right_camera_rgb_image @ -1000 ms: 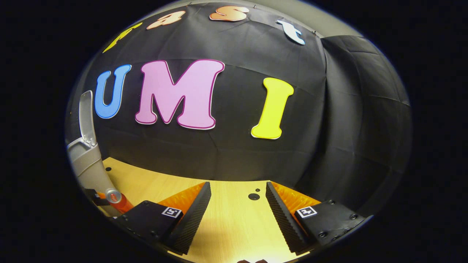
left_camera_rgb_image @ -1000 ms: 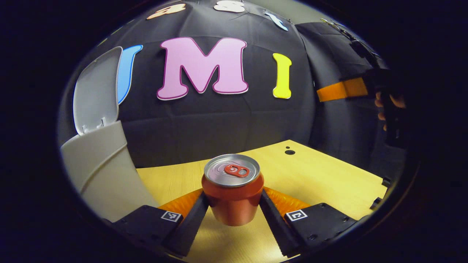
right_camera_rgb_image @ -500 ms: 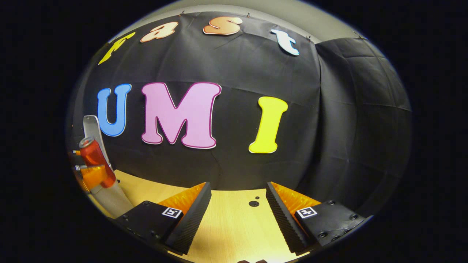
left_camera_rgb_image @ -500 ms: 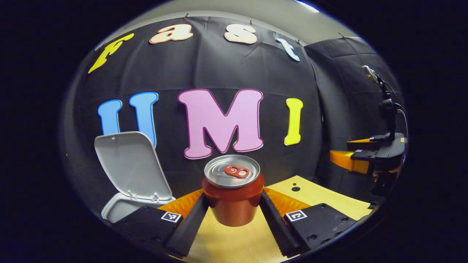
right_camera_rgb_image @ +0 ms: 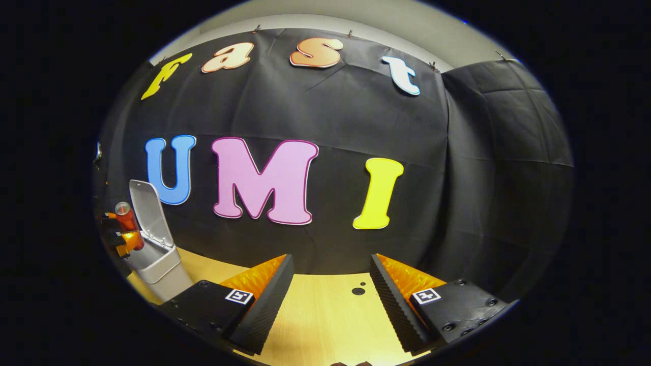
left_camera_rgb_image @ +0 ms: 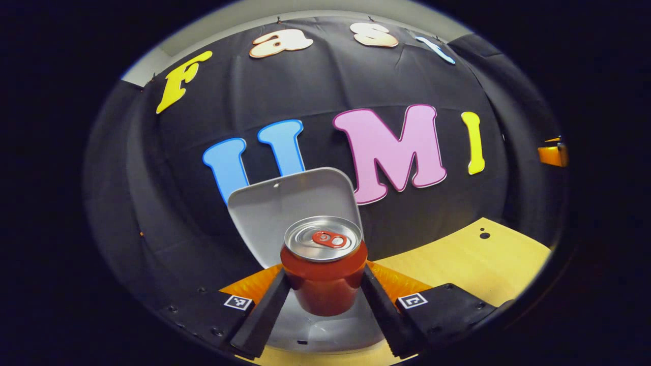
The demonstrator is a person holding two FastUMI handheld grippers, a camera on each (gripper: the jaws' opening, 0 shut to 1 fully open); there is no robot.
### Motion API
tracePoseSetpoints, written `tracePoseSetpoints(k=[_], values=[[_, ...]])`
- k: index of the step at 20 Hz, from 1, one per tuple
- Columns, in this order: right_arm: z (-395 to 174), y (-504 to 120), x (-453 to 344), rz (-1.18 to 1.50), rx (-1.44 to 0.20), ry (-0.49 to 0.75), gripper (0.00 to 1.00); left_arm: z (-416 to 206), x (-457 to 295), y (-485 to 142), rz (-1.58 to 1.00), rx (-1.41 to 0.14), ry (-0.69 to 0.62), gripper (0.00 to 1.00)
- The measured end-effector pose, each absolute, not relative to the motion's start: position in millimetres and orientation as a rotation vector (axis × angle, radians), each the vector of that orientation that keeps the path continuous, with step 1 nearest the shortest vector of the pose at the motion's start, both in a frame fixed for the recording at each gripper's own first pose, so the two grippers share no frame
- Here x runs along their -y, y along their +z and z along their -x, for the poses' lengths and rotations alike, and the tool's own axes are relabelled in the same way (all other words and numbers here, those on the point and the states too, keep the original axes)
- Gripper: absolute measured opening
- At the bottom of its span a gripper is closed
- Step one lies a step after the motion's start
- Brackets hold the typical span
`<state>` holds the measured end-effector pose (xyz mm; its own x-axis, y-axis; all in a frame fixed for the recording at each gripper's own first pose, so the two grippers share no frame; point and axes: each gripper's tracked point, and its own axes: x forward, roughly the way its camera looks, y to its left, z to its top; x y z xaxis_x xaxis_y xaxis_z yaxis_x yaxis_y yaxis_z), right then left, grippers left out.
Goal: Press the lid of the desktop garbage bin to open it, pick up the crumpled paper on the desktop and throw it into the bin, then pick up the pop can on the desktop and drop it into the bin, and finally close the garbage bin lid.
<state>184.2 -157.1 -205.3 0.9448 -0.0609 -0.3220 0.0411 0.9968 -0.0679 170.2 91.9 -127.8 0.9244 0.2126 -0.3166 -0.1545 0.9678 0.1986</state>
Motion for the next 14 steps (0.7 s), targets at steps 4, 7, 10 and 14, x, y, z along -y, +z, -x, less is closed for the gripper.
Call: tracePoseSetpoints(k=[4,7,10,14], values=[[-176,-207,151,0.078,-0.340,-0.028,0.97,-168,-112,-152,-0.112,-0.387,0.208,0.88],[-171,-213,144,0.065,-0.362,-0.006,0.97,-165,-111,-166,-0.094,-0.415,0.208,0.89],[-169,-219,142,0.085,-0.371,0.019,0.97,-165,-106,-171,-0.100,-0.419,0.214,0.92],[-171,-225,139,0.085,-0.379,0.046,0.97,-165,-103,-161,-0.068,-0.391,0.235,0.96]])
